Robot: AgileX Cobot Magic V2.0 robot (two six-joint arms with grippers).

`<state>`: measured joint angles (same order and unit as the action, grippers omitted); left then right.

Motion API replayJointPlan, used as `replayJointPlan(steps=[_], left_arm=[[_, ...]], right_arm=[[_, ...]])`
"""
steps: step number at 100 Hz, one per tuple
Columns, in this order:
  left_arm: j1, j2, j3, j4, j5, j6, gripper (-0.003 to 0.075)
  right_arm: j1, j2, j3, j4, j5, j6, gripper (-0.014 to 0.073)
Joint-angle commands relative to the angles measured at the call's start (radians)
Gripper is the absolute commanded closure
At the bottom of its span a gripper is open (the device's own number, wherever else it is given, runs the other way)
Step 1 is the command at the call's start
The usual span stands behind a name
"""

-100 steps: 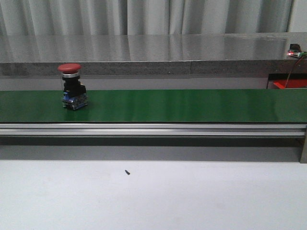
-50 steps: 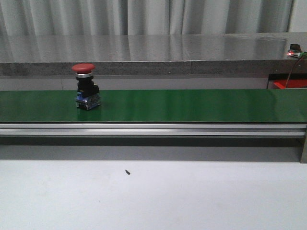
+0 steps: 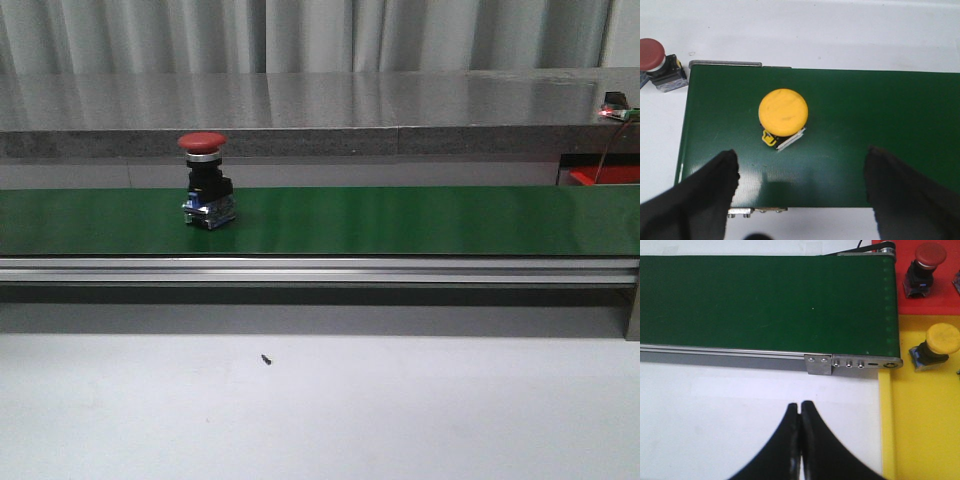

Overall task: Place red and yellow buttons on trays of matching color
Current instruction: 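Set the yellow button on the belt with the left gripper and release, then lower the right gripper onto the red button on the belt and grasp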

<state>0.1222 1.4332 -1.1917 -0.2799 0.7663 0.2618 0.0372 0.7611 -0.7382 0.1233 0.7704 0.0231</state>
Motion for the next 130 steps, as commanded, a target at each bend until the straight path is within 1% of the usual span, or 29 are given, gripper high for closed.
replayJointPlan(steps=[1,3,8,10,15,17,22,26,44,55,60,73,80,89,91,94,97,99,101,103,105,106,108,110,111,121,130], left_arm=[[-0.008,-0.093,0.01,-0.043,-0.037,0.001,0.0337],[-0.008,-0.102,0.02,-0.046,-0.037,0.001,0.0359],[-0.008,-0.137,0.042,-0.049,-0.037,0.001,0.0456],[-0.008,-0.146,0.05,-0.049,-0.037,0.001,0.048],[-0.008,-0.179,0.07,-0.049,-0.037,0.001,0.0579],[-0.008,-0.187,0.077,-0.049,-0.037,0.001,0.0602],[-0.008,-0.217,0.093,-0.049,-0.037,0.001,0.0692],[-0.008,-0.236,0.107,-0.049,-0.037,0.001,0.0742],[-0.008,-0.317,0.159,-0.049,-0.039,0.001,0.0739],[-0.008,-0.341,0.174,-0.049,-0.039,0.001,0.074],[-0.008,-0.341,0.176,-0.049,-0.039,0.001,0.0739],[-0.008,-0.341,0.176,-0.049,-0.037,0.001,0.074],[-0.008,-0.341,0.176,-0.049,-0.037,0.001,0.074],[-0.008,-0.341,0.176,-0.049,-0.038,0.001,0.074],[-0.008,-0.341,0.176,-0.049,-0.038,0.001,0.0739],[-0.008,-0.341,0.176,-0.049,-0.038,0.001,0.074],[-0.008,-0.341,0.176,-0.049,-0.038,0.001,0.074],[-0.008,-0.341,0.176,-0.049,-0.038,0.001,0.074],[-0.008,-0.341,0.176,-0.049,-0.038,0.001,0.0739],[-0.008,-0.341,0.176,-0.049,-0.038,0.001,0.074],[-0.008,-0.341,0.176,-0.049,-0.038,0.001,0.0739],[-0.008,-0.341,0.176,-0.049,-0.038,0.001,0.0739],[-0.008,-0.341,0.176,-0.049,-0.038,0.001,0.074],[-0.008,-0.341,0.176,-0.049,-0.038,0.001,0.0739],[-0.008,-0.341,0.176,-0.049,-0.038,0.001,0.074],[-0.008,-0.341,0.176,-0.049,-0.038,0.001,0.0739],[-0.008,-0.341,0.176,-0.049,-0.038,0.001,0.074]], right_arm=[[-0.002,-0.004,-0.025,-0.005,-0.058,-0.006,0.0699],[-0.002,-0.004,-0.025,-0.005,-0.058,-0.006,0.0699],[-0.002,-0.004,-0.025,-0.005,-0.058,-0.006,0.0699],[-0.002,-0.004,-0.025,-0.005,-0.058,-0.006,0.0699],[-0.002,-0.004,-0.025,-0.005,-0.058,-0.006,0.0699],[-0.002,-0.004,-0.025,-0.005,-0.058,-0.006,0.0699],[-0.002,-0.004,-0.025,-0.005,-0.06,-0.006,0.0699],[-0.002,-0.004,-0.025,-0.005,-0.066,-0.006,0.0699],[-0.002,-0.004,-0.026,0.009,-0.061,-0.006,0.0699],[-0.002,0.027,-0.045,0.01,-0.025,-0.023,0.0699],[-0.002,0.051,-0.066,0.013,-0.009,-0.023,0.0699],[0.0,0.152,-0.152,0.043,0.057,-0.075,0.0698],[0.016,0.202,-0.207,0.063,0.093,-0.106,0.0677],[0.061,0.278,-0.273,0.065,0.13,-0.133,0.0569],[0.076,0.295,-0.287,0.065,0.136,-0.137,0.0519],[0.086,0.319,-0.301,0.065,0.141,-0.139,0.0476],[0.103,0.341,-0.325,0.065,0.147,-0.141,0.0391],[0.109,0.358,-0.338,0.065,0.148,-0.142,0.0353],[0.123,0.38,-0.356,0.065,0.148,-0.142,0.0268],[0.13,0.391,-0.365,0.065,0.148,-0.142,0.0222],[0.143,0.407,-0.379,0.065,0.148,-0.142,0.013],[0.143,0.412,-0.383,0.065,0.148,-0.142,0.013],[0.155,0.434,-0.403,0.065,0.151,-0.142,0.0041],[0.161,0.444,-0.413,0.065,0.154,-0.142,0.0001],[0.166,0.45,-0.418,0.065,0.158,-0.142,-0.0038],[0.203,0.53,-0.496,0.065,0.173,-0.142,0.0007],[0.228,0.593,-0.56,0.065,0.188,-0.142,0.0008]])
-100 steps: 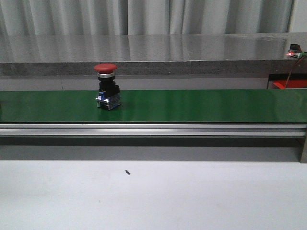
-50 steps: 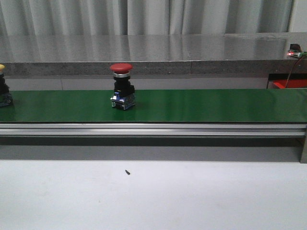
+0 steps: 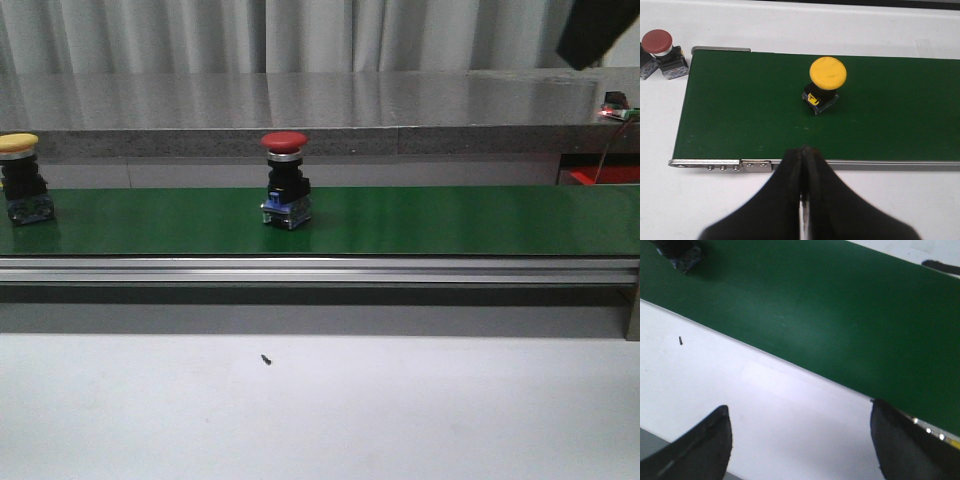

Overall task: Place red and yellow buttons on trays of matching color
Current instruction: 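Lower the right gripper onto the red button on the belt and grasp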

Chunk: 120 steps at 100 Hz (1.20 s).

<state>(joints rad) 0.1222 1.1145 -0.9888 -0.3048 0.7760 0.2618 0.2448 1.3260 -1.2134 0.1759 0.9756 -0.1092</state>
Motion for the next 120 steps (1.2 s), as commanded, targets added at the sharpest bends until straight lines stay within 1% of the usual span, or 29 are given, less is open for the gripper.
replayJointPlan(steps=[1,44,55,73,92,106,120], left_arm=[[-0.008,-0.022,-0.027,-0.025,-0.048,0.001,0.074],[-0.008,-0.022,-0.027,-0.025,-0.048,0.001,0.074],[-0.008,-0.022,-0.027,-0.025,-0.048,0.001,0.074],[-0.008,-0.022,-0.027,-0.025,-0.048,0.001,0.074],[-0.008,-0.022,-0.027,-0.025,-0.048,0.001,0.074],[-0.008,-0.022,-0.027,-0.025,-0.052,0.001,0.074],[-0.008,-0.022,-0.027,-0.025,-0.054,0.001,0.074]], right_arm=[[0.023,0.033,-0.097,0.013,-0.015,-0.009,0.0008],[0.164,0.322,-0.438,0.009,0.121,0.011,0.0008],[0.186,0.392,-0.519,-0.01,0.185,0.052,0.0008],[0.205,0.496,-0.622,-0.024,0.243,0.073,0.0008],[0.218,0.582,-0.685,-0.031,0.276,0.077,0.0008],[0.219,0.628,-0.691,-0.034,0.248,0.077,0.0008],[0.219,0.672,-0.691,-0.068,0.204,0.077,0.0008]])
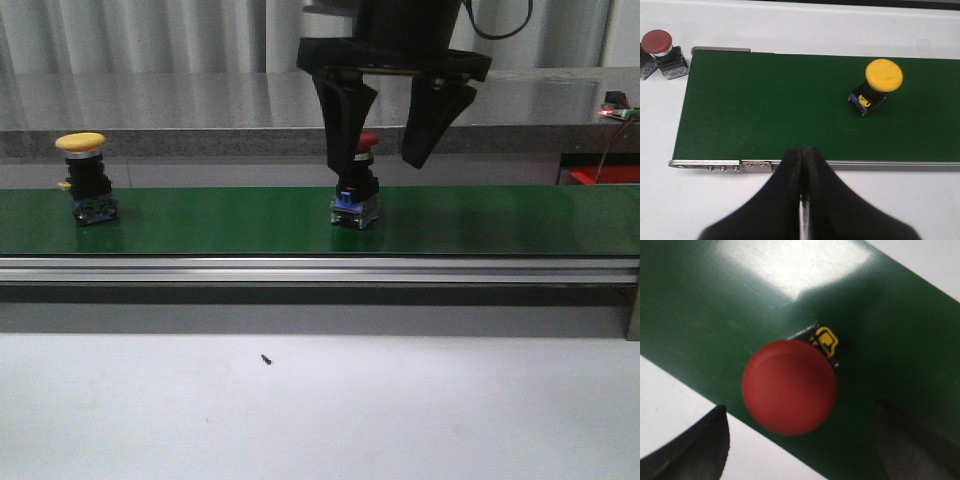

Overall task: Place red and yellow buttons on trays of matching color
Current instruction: 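Lower the right gripper onto the red button on the belt and grasp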

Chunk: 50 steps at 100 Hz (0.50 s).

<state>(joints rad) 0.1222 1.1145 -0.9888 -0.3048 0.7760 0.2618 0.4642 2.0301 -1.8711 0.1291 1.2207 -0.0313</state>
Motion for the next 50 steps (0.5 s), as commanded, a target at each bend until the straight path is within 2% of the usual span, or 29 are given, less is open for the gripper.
replayJointPlan(steps=[1,22,29,50], left_arm=[[-0.008,-0.022,-0.027,-0.025,-0.054,0.001,0.074],[-0.008,-0.022,-0.027,-0.025,-0.054,0.001,0.074],[-0.008,-0.022,-0.027,-0.025,-0.054,0.001,0.074],[-0.008,-0.022,-0.027,-0.025,-0.054,0.001,0.074]], right_arm=[[0.0,-0.03,-0.033,-0.024,-0.046,-0.001,0.0008],[0.0,0.008,-0.033,-0.031,-0.095,-0.001,0.001],[0.0,0.018,-0.033,-0.031,-0.095,-0.001,0.0039],[0.0,0.023,-0.033,-0.04,-0.094,-0.001,0.0274]])
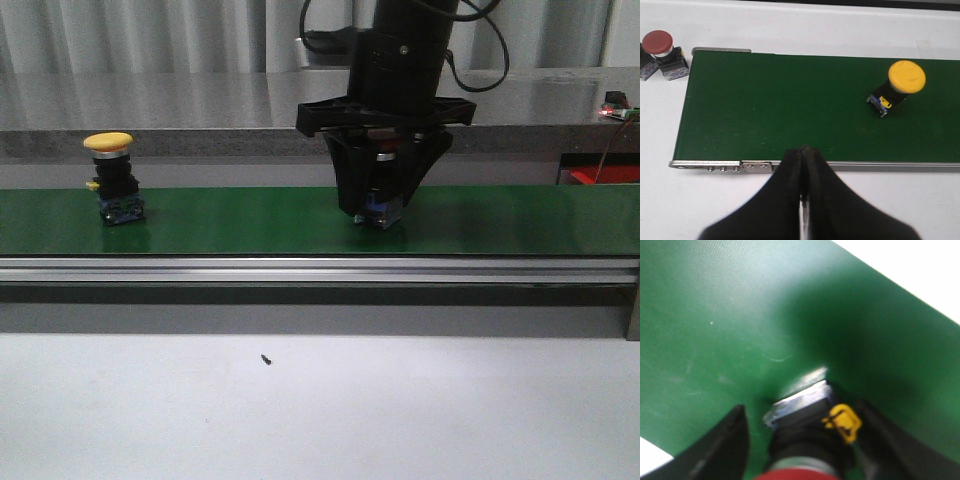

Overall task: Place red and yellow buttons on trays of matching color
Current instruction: 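Lower the right gripper onto the red button on the belt and grasp, then carry the red button with the right gripper into the red tray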

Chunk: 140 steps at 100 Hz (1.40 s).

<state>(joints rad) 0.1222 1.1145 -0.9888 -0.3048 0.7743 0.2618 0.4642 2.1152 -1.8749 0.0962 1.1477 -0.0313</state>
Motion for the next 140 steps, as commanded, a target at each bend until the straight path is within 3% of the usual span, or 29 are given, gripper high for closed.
replayJointPlan(steps=[1,9,32,92,113,140], left_arm=[[-0.008,-0.022,-0.027,-0.025,-0.053,0.001,0.074],[-0.008,-0.022,-0.027,-0.025,-0.053,0.001,0.074],[-0.008,-0.022,-0.027,-0.025,-0.053,0.001,0.074],[-0.008,-0.022,-0.027,-0.025,-0.057,0.001,0.074],[-0.008,-0.022,-0.027,-0.025,-0.057,0.001,0.074],[-0.008,-0.022,-0.027,-0.025,-0.057,0.001,0.074]], right_arm=[[0.0,-0.063,-0.029,-0.007,-0.021,-0.001,0.0286],[-0.001,-0.068,-0.029,-0.02,-0.018,-0.001,0.0328],[-0.034,-0.139,-0.029,-0.058,-0.007,-0.001,0.033],[-0.5,-0.293,-0.029,-0.057,0.023,-0.001,0.033],[-0.596,-0.291,-0.029,-0.057,-0.045,-0.002,0.033],[-0.646,-0.233,-0.06,-0.057,-0.091,-0.038,0.033]])
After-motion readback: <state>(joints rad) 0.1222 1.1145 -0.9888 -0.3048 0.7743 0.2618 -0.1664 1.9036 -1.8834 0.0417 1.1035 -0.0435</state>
